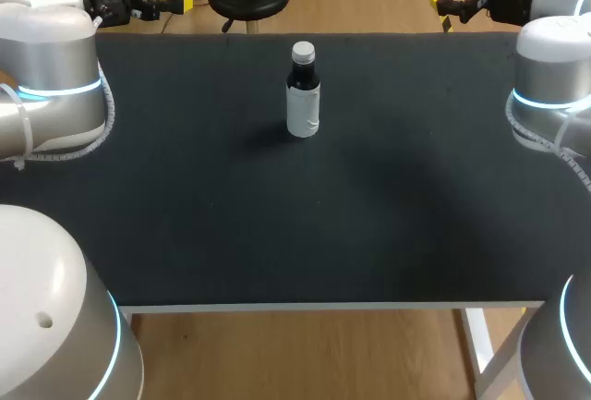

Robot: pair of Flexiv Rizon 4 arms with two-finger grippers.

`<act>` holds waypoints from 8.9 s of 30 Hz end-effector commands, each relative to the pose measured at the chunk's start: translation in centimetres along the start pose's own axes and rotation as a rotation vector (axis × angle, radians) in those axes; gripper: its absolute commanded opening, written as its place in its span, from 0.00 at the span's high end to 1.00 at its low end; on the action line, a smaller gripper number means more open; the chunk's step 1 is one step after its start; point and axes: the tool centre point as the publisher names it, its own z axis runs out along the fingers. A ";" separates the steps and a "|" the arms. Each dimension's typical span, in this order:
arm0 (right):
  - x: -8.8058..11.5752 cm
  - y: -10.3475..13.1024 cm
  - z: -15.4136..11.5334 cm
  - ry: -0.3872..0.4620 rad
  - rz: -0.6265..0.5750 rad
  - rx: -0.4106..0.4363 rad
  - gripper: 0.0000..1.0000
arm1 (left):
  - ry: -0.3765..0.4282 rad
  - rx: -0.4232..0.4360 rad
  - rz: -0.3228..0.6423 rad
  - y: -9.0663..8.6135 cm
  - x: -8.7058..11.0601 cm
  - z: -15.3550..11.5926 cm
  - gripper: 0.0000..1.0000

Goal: Unscrew the bottle cap

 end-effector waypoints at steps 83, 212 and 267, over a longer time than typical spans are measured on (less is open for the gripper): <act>0.0 0.0 0.0 0.000 0.000 0.001 0.00 | 1.306 0.170 0.343 8.8 14.7 15.6 0.00; 0.0 0.0 0.0 0.000 0.000 0.001 0.00 | 1.382 0.193 0.464 8.2 17.2 15.2 1.00; 26.8 2.9 9.4 0.073 0.233 -0.226 0.00 | 1.382 0.193 0.464 8.2 17.2 15.2 1.00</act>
